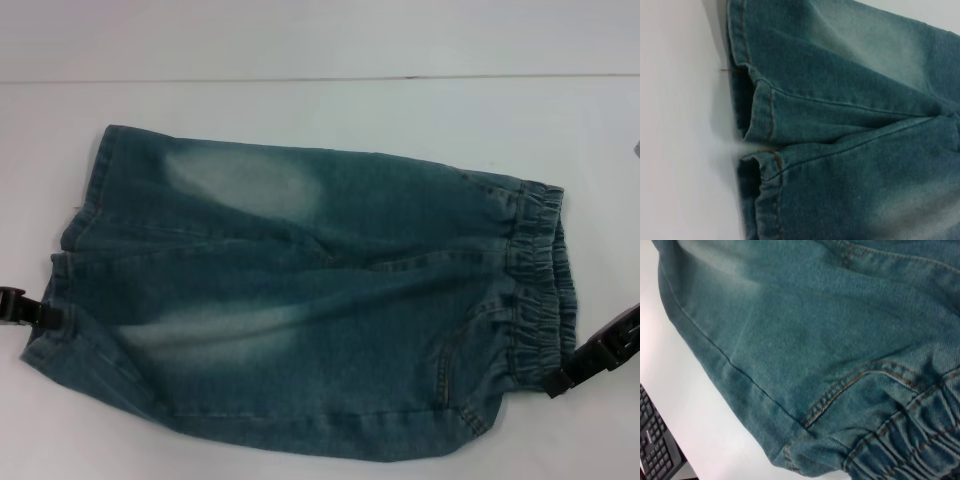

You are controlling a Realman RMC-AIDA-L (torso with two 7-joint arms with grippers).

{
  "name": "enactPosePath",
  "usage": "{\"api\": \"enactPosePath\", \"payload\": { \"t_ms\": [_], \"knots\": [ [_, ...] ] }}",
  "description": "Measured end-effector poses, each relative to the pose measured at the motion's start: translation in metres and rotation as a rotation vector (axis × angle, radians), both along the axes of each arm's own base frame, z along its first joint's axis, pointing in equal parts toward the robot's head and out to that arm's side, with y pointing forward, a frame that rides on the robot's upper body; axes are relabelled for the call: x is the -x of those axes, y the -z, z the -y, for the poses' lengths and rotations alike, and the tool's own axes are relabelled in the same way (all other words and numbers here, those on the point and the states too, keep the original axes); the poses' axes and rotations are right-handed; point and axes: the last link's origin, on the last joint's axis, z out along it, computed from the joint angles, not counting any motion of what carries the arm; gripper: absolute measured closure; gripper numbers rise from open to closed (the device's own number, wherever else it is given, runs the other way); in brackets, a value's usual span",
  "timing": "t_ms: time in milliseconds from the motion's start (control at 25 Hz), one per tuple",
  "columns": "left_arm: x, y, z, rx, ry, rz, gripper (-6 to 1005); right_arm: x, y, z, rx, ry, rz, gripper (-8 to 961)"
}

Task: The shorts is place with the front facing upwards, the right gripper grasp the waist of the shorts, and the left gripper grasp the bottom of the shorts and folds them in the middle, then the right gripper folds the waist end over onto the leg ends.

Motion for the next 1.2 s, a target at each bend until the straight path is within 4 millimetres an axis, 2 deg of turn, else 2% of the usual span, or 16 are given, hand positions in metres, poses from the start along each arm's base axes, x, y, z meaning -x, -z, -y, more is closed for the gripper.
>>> {"api": "enactPosePath", "payload": {
  "t_ms": [400, 600, 800, 1200],
  "knots": [
    [0.0, 0.003, 0.001, 0.009, 0.0, 0.006, 1001, 0.004, -0.003, -0.008, -0.017, -0.026, 0.016, 647],
    [0.0, 0.005, 0.001, 0.015, -0.002, 0.01, 1001, 0.007, 0.0, -0.008, -0.011, -0.037, 0.013, 849],
    [0.0, 0.003, 0.002, 0.017, -0.003, 0.013, 1001, 0.004, 0.0, -0.006, -0.016, -0.031, 0.003, 918],
    [-0.003, 0.002, -0.005, -0.028, -0.009, 0.042, 1001, -0.007, -0.016, -0.007, -0.21, 0.086, -0.181, 918]
  ]
}}
